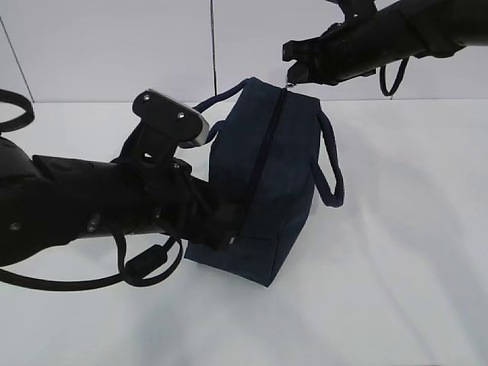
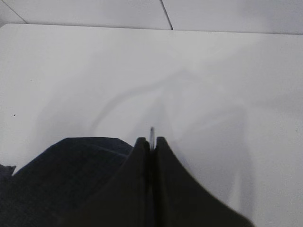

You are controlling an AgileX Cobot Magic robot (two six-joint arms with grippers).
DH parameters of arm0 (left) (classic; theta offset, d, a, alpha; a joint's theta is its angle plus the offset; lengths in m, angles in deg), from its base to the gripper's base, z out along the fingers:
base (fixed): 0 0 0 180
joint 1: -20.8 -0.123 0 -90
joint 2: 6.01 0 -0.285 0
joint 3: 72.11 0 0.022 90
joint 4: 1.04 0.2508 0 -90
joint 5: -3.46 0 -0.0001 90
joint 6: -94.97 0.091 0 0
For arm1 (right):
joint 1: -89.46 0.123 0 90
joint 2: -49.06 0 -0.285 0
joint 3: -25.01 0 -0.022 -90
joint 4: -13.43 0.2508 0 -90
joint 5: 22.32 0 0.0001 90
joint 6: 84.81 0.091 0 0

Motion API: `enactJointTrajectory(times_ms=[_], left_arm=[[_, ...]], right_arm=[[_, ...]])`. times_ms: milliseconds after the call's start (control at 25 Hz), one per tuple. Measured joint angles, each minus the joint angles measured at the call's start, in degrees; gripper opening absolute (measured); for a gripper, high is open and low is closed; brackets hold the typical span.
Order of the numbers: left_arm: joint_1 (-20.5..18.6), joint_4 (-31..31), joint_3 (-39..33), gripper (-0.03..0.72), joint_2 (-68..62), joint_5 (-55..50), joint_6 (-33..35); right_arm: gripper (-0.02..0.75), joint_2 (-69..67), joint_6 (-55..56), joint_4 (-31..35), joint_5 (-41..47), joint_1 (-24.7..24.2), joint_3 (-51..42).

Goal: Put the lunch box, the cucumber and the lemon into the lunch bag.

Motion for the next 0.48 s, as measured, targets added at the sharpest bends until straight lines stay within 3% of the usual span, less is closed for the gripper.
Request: enactJointTrajectory(times_ms=[320, 480], left_arm=[[0.00, -2.00, 2.06, 0.379, 7.97, -17.60, 0.00], [-0.88, -2.13, 9.62, 0.380, 12.89, -27.83, 0.00]], right_arm=[[0.001, 0.00, 0.00, -0.04, 0.94, 0.00, 0.00], [0.001, 0.00, 0.00, -0.13, 0.97, 0.00, 0.00]])
